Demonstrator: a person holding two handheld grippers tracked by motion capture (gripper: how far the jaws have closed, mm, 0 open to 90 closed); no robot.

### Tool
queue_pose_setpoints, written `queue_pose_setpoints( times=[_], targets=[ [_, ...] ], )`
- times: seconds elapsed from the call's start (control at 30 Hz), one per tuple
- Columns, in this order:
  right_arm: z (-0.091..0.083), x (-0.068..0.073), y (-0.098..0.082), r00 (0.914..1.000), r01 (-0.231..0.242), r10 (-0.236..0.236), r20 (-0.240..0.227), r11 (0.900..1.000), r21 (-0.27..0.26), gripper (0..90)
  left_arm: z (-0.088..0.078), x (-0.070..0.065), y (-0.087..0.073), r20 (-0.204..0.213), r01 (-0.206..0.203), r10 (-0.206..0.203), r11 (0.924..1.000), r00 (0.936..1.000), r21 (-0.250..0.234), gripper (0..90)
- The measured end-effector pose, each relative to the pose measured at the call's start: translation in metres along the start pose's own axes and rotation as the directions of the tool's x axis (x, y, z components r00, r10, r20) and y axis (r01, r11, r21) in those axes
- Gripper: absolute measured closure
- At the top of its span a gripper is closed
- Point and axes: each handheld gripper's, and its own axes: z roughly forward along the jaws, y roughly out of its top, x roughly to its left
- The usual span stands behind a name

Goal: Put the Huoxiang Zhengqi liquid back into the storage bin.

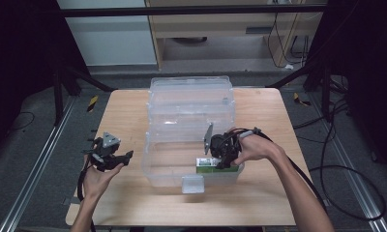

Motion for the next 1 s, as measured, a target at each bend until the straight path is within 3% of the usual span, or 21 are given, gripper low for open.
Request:
queue_pose_setpoints(
  times=[0.37,0.63,1.0],
  targets=[
    [0.010,-0.001,0.001,1.0000,0.000,0.000,-0.004,1.000,0.026,62.6,0.000,0.001,0.000,0.000,0.001,-0.001,1.0000,1.0000,0.000,39.1],
    [0.002,-0.001,-0.001,0.9997,-0.024,0.024,-0.001,1.000,0.016,60.3,0.001,-0.001,0.000,0.001,-0.002,0.002,1.0000,1.0000,0.002,39.1],
    [-0.016,0.000,-0.006,0.9978,-0.056,0.058,0.030,0.996,-0.067,55.9,0.001,-0.001,0.000,0.001,-0.003,0.003,1.0000,1.0000,0.003,39.1]
  ],
)
